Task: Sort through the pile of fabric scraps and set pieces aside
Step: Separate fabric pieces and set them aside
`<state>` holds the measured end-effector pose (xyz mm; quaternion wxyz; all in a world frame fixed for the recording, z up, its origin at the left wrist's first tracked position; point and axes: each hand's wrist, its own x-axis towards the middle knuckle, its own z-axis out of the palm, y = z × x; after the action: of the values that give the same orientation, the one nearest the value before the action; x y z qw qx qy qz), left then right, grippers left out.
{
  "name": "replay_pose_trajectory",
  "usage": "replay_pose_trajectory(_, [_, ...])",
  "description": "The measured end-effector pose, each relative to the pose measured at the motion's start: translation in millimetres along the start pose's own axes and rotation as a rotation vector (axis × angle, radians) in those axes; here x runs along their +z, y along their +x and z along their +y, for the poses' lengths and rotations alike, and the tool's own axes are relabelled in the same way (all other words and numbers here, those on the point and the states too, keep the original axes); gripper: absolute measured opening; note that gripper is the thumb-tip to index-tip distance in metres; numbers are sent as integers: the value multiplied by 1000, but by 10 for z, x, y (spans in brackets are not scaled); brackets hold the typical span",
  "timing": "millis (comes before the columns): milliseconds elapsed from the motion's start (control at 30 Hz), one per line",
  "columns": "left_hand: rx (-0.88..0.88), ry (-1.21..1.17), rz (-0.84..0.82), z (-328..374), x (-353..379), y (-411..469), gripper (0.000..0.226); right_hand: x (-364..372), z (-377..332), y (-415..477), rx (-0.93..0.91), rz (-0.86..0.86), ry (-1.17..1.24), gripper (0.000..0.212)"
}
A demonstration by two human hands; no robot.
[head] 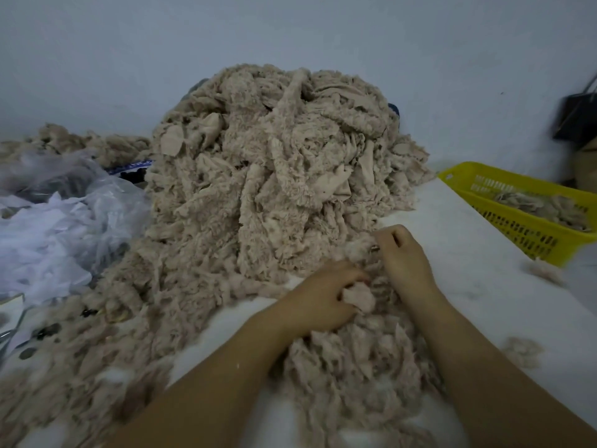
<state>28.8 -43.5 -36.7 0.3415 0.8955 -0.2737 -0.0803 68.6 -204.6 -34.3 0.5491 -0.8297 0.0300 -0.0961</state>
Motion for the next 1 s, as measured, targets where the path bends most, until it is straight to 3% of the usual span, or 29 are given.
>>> replay_pose_trajectory(100, [-26, -36, -129, 219, 104, 49, 56, -6, -111, -83, 65, -109, -42, 40])
replay_pose_trajectory(200, [6, -16, -361, 270, -122, 42, 55, -100, -221, -156, 149, -182, -55, 56])
replay_pose_trajectory(300, [24, -173, -459, 317, -556, -14, 50, -221, -205, -252, 28, -317, -227, 41])
replay_pose_trajectory(367, [-12, -329, -281, 347, -719, 42, 33, -269, -157, -380, -54, -416, -266, 34])
replay_pose_trajectory(467, [-140, -362, 221, 402, -582, 374, 29, -281, -189, -575, -5, -637, -198, 52])
replay_pose_trajectory(533, [-189, -349, 381, 438, -325, 601, 27, -349, -282, -547, -1, -767, -279, 48])
replay_pose_trajectory(600, [-237, -312, 470, 374, -75, 742, 28, -437, -397, -389, 46, -643, -246, 36])
replay_pose_trajectory(733, [-343, -365, 806, 160, 183, 668, 31, -371, -433, 113, 148, 131, 193, 32])
replay_pose_trajectory(767, [-364, -429, 873, 163, 217, 623, 30, -243, -440, 211, 172, 166, 302, 35])
replay_pose_trajectory(867, [-374, -556, 996, 231, 269, 498, 24, 282, -446, 309, 298, -40, 533, 37])
replay_pose_trajectory(933, [-368, -623, 1045, 257, 280, 406, 25, 528, -416, 210, 261, -101, 436, 35])
replay_pose_trajectory(1000, [-346, -648, 1103, 239, 205, 326, 24, 659, -327, 30, 88, -49, 326, 30])
